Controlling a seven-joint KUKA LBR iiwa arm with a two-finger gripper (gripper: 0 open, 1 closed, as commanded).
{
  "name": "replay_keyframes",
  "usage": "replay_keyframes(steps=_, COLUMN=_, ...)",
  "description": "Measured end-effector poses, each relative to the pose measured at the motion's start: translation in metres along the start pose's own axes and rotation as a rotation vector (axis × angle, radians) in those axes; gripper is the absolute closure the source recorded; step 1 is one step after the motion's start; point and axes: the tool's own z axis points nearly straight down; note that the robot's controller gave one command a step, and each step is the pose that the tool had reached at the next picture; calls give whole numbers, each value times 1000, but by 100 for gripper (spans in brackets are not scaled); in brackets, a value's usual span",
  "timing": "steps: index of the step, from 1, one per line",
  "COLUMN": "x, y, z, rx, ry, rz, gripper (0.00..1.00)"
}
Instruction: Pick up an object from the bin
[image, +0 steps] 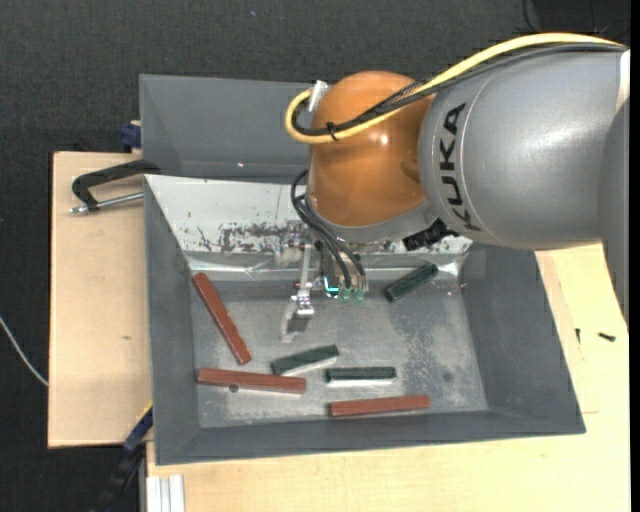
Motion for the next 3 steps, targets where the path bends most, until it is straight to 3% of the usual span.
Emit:
replay_keyframes(steps=2, x=-2, y=-1, z=-2, rx=-3, ry=-12, rz=-3, gripper=0)
replay_keyframes(steps=3, x=3, y=3, z=36, rx=1, ry=-2, rz=40, gripper=0)
